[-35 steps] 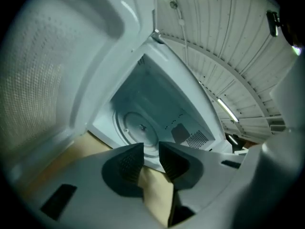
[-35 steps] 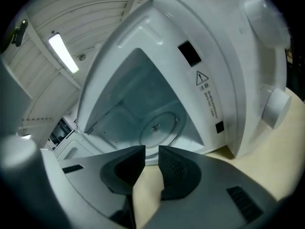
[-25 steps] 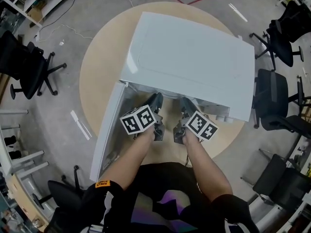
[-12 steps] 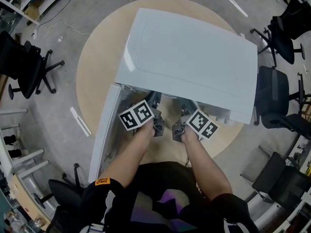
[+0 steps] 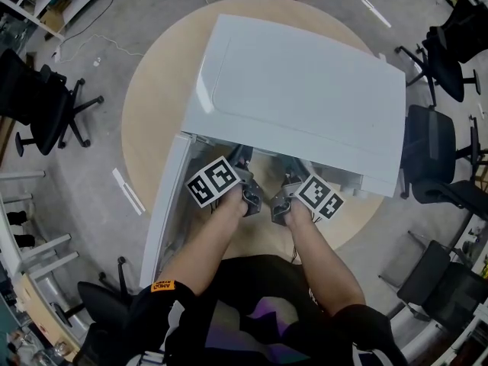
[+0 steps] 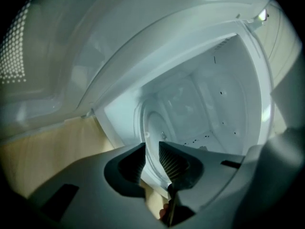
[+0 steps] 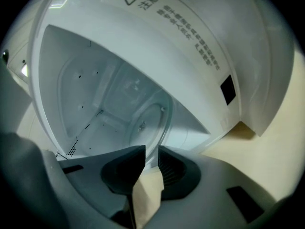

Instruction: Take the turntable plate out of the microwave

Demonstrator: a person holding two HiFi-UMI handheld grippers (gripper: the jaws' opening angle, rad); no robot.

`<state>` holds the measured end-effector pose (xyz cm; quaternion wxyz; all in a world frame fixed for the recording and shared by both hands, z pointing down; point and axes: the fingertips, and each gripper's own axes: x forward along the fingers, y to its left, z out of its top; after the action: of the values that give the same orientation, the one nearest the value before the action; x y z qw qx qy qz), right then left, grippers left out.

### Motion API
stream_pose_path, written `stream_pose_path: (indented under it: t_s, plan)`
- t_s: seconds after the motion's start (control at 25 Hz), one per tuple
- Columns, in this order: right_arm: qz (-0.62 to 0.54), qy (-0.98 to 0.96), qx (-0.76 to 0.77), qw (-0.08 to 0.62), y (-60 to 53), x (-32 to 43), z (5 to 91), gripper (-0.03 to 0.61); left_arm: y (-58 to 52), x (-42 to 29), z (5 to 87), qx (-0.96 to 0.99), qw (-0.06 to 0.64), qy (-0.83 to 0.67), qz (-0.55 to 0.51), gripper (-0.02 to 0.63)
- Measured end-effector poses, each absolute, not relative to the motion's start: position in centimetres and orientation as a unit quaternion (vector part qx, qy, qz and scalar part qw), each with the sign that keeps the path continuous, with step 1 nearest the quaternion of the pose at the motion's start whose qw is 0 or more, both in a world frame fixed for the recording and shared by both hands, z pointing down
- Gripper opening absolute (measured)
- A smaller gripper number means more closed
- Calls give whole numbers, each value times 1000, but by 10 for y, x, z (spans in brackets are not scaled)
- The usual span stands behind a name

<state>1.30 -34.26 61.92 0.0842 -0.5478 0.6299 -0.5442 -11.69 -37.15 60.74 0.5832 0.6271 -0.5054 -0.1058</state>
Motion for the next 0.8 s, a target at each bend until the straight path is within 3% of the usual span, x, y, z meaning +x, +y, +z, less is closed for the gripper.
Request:
stream_pose_path:
  t_s: [0.8]
  plan:
    - [-603,591,-500,192,-349,6,612,69,-375,-120,600,622,585,-504,-132,129]
